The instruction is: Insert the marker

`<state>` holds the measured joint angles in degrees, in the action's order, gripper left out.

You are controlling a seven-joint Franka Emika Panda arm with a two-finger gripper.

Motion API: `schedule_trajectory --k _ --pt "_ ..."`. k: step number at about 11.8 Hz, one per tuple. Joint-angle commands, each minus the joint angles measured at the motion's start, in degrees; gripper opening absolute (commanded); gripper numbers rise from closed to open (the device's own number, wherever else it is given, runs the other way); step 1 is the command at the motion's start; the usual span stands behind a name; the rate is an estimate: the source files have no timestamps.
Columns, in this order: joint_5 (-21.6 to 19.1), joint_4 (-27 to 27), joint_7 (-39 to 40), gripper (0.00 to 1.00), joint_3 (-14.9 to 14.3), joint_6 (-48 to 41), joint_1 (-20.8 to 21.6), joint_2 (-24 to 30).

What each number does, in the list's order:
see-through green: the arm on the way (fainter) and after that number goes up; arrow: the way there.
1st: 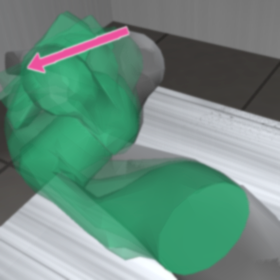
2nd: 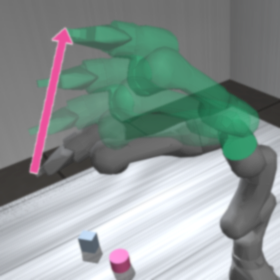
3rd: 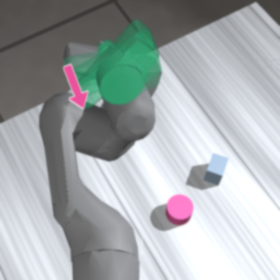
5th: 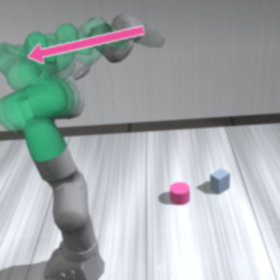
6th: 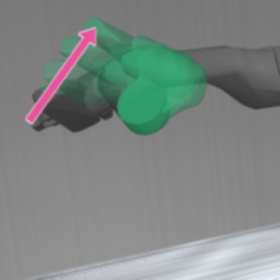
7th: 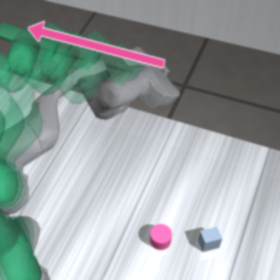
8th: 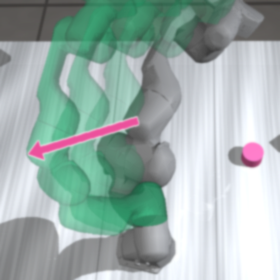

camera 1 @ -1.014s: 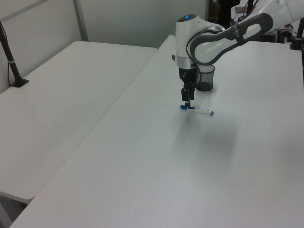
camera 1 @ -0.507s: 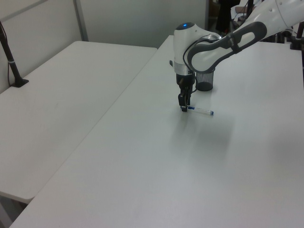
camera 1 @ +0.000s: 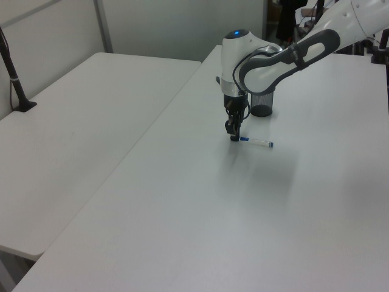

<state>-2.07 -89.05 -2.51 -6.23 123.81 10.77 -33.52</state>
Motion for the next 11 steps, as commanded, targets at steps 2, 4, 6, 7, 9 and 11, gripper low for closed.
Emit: schedule_trajectory --k 2,4,6,7,9,11 --pt "0.67 0.28 -1.62 0.0 -0.45 1.08 0.39 -0.05" --pt "0.41 0.28 -1.62 0.0 -0.45 0.91 0.22 0.38" --pt "0.05 0.37 -1.62 0.0 -0.54 0.38 0.04 2.4" --pt "-0.38 0.37 -1.62 0.0 -0.62 0.21 -0.13 4.06" --pt "-1.35 0.28 -1.62 0.0 -0.89 -0.41 -0.22 8.01" --pt "-0.74 0.37 -1.01 0.0 -1.33 -0.94 -1.7 11.01"
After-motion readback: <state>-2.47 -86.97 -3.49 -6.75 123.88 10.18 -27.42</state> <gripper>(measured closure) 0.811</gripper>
